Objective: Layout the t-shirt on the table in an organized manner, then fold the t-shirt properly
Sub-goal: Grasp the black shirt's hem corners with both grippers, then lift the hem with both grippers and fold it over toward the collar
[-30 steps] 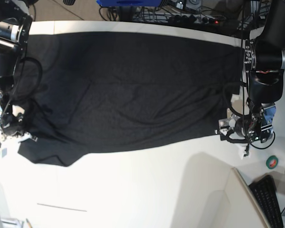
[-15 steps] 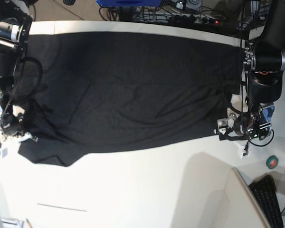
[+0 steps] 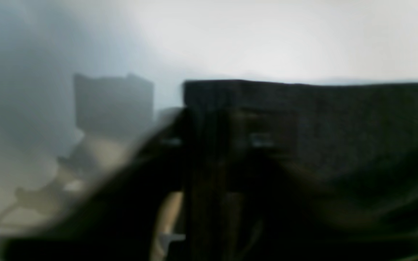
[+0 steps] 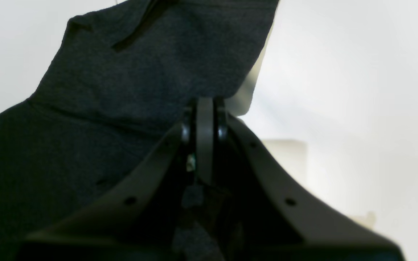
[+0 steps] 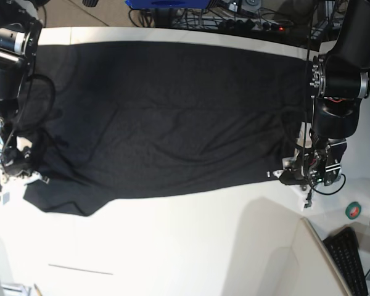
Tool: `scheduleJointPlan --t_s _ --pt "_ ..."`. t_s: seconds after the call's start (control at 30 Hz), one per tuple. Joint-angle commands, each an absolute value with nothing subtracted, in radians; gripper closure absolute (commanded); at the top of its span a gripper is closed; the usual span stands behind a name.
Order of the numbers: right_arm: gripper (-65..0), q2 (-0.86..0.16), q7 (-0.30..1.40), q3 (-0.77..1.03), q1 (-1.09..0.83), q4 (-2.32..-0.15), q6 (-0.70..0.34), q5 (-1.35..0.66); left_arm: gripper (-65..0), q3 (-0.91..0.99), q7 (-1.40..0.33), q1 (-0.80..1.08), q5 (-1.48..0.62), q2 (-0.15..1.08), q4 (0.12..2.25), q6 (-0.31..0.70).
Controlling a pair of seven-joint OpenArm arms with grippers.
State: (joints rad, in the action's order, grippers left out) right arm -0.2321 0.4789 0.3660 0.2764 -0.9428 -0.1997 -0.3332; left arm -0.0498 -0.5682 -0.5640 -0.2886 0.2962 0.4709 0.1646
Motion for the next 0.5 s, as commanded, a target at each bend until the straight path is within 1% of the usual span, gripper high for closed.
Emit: scheduleJointPlan --t_s 0.0,0.13,0.33,0.47 --pt "0.0 -0.249 0.456 0.364 0.302 -0.963 -0.203 -0.338 0.0 -0.051 -0.572 -0.576 -0.291 0.300 0.473 0.171" --pt "0.0 -0.249 0.455 0.364 0.305 -0.963 -0.203 -0.338 0.0 -0.042 -0.562 -0.590 -0.297 0.298 0.483 0.171" --pt "0.0 -0.257 0.453 0.363 0.344 -0.960 -0.211 -0.337 0.0 -0.047 -0.565 -0.699 -0.297 0.298 0.503 0.170" --pt "0.0 -0.263 0.441 0.363 0.374 -0.955 -0.211 -0.337 0.0 -0.048 -0.610 -0.745 -0.297 0.285 0.513 0.170"
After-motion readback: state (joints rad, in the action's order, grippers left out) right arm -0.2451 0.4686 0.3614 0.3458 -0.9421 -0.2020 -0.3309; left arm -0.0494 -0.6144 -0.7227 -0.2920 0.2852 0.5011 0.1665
